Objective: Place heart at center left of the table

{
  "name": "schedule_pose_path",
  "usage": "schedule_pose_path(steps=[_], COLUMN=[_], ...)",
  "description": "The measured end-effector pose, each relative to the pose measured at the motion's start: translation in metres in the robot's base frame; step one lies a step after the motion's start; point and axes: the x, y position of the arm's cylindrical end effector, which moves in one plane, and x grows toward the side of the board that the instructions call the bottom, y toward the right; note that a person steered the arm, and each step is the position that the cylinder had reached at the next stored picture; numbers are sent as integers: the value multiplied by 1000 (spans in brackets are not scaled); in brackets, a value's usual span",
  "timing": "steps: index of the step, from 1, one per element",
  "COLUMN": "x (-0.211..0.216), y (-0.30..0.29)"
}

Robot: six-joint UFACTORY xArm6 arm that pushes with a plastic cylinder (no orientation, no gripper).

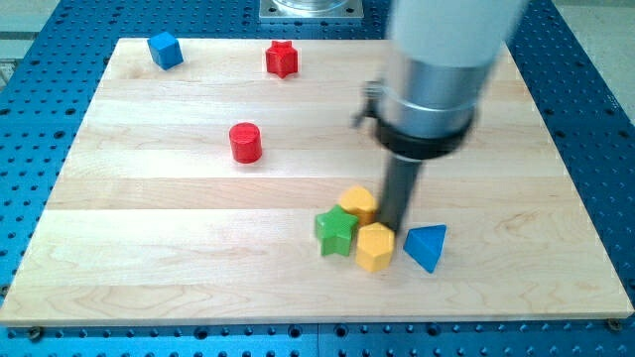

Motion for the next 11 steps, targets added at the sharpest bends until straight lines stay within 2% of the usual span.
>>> schedule_pose_path(steps=[1,2,3,4,5,6,7,8,10,11], x=[-30,-43,-64,-95,-66,-29,-29,-28,-71,-87], y=[-67,-81,-20,-53,-133,-86,-94,-187,-269,-285])
